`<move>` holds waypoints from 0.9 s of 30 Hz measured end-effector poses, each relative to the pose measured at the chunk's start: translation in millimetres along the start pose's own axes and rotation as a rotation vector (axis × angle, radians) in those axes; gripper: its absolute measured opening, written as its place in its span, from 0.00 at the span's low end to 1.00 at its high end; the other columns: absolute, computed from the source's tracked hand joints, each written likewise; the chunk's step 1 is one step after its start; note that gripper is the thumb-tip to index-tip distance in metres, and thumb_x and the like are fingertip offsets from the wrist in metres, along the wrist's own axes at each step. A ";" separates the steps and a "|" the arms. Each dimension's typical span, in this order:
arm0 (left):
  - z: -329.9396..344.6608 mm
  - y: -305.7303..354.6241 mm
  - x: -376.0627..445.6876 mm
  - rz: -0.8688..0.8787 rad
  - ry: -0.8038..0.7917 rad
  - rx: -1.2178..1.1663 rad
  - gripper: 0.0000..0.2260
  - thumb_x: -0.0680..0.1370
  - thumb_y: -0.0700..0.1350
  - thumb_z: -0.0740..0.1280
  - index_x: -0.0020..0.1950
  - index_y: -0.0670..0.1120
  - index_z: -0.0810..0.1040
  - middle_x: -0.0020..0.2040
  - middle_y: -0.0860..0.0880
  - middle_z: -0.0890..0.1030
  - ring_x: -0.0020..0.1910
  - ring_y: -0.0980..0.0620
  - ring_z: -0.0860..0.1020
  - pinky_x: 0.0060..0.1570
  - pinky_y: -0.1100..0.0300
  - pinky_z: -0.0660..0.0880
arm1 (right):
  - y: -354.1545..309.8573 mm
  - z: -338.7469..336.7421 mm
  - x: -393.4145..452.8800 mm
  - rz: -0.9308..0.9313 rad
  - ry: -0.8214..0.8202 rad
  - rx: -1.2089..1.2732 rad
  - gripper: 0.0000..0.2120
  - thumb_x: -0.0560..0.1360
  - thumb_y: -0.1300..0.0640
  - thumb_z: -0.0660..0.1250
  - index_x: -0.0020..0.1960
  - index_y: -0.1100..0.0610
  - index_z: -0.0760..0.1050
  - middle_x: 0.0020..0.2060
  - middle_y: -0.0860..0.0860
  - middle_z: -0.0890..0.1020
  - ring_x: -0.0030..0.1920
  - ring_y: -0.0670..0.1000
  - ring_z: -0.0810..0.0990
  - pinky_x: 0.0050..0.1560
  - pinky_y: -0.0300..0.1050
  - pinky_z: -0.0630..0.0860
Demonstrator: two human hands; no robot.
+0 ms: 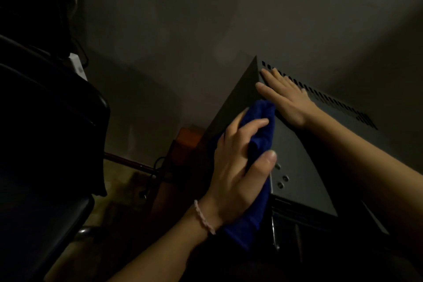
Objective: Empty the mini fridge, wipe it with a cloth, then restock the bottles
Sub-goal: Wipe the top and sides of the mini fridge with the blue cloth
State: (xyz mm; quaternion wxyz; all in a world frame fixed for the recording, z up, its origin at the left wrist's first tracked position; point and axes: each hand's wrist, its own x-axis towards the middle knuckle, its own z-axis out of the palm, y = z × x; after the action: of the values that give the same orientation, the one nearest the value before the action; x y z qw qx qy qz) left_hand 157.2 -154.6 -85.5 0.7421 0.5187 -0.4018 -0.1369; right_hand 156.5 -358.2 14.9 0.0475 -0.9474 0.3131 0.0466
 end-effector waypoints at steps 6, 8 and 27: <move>0.3 -56.2 79.4 -0.079 0.004 0.021 0.24 0.72 0.61 0.55 0.67 0.55 0.67 0.71 0.45 0.64 0.70 0.57 0.64 0.69 0.60 0.59 | 5.1 3.7 4.0 -0.028 0.039 0.015 0.27 0.81 0.34 0.44 0.79 0.37 0.46 0.81 0.44 0.46 0.80 0.51 0.43 0.77 0.65 0.42; -2.0 -82.6 98.7 -0.147 -0.018 0.009 0.24 0.73 0.61 0.56 0.67 0.55 0.66 0.70 0.45 0.65 0.70 0.50 0.64 0.69 0.57 0.60 | 7.3 4.7 8.7 -0.043 0.040 0.026 0.34 0.74 0.26 0.41 0.78 0.35 0.47 0.81 0.43 0.47 0.80 0.50 0.44 0.78 0.64 0.44; -23.0 -143.3 -43.8 -0.548 -0.034 0.129 0.21 0.67 0.68 0.56 0.60 0.71 0.61 0.74 0.56 0.60 0.75 0.50 0.57 0.74 0.47 0.54 | 6.1 -1.0 9.9 -0.086 0.018 0.092 0.44 0.66 0.23 0.41 0.79 0.38 0.48 0.81 0.45 0.50 0.80 0.49 0.47 0.78 0.64 0.46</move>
State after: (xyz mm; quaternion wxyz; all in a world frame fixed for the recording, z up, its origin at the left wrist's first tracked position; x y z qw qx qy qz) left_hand 176.8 -173.0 -234.7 0.6362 0.6517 -0.2669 -0.3152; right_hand 160.8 -369.1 14.4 0.0902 -0.9572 0.2741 0.0217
